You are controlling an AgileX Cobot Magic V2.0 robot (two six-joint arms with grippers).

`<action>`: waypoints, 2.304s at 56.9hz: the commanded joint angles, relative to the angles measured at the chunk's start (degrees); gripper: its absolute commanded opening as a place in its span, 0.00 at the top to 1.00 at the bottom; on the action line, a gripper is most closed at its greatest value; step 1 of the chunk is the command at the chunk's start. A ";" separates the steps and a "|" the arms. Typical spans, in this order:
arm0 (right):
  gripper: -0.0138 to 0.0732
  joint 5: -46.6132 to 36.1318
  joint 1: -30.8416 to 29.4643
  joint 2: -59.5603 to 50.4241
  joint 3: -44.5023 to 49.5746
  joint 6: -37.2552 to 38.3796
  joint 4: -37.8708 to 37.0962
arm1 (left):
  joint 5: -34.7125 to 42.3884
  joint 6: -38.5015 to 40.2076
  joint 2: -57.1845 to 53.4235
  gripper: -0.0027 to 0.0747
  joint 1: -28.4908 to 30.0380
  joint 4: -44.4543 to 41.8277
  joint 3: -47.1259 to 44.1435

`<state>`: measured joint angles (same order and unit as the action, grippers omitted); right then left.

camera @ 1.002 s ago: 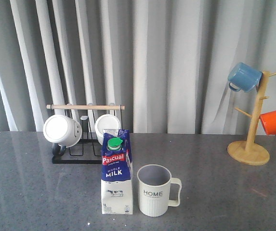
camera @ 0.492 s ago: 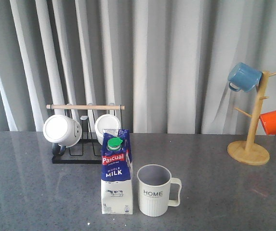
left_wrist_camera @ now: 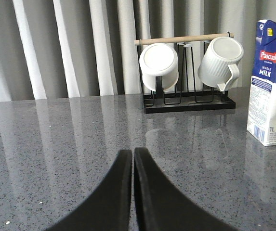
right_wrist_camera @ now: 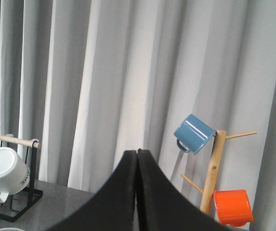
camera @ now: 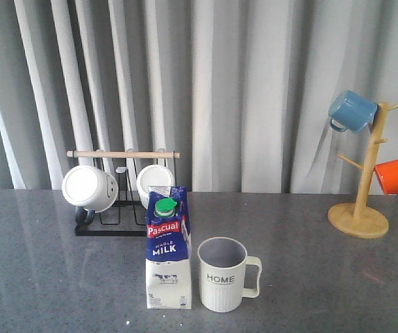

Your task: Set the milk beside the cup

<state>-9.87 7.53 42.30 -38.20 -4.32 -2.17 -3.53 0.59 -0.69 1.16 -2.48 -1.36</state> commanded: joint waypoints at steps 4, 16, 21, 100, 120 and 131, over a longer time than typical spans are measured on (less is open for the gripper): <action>0.85 -4.35 -0.48 -0.33 -1.36 -0.07 -0.48 | 3.95 0.68 -0.69 0.97 -0.19 0.15 1.20; 0.85 -4.54 -0.48 -0.33 -1.02 -0.07 -0.48 | 3.95 0.68 -0.69 0.97 -0.19 0.15 1.20; 0.85 -5.79 -0.48 -2.29 1.97 -0.79 -0.99 | 3.95 0.68 -0.69 0.97 -0.19 0.15 1.20; 0.85 9.87 -6.68 -43.72 40.39 7.65 -4.34 | 3.95 0.68 -0.69 0.97 -0.19 0.15 1.20; 0.85 9.87 -6.68 -43.72 40.39 7.65 -4.28 | 3.95 0.62 -0.69 0.97 -0.19 0.15 1.20; 0.85 9.87 -6.68 -43.72 40.39 7.65 -4.28 | 3.95 0.62 -0.69 0.97 -0.19 0.15 1.20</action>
<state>3.80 1.27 -0.67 1.60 3.37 -5.94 -3.53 0.59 -0.69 1.16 -2.48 -1.36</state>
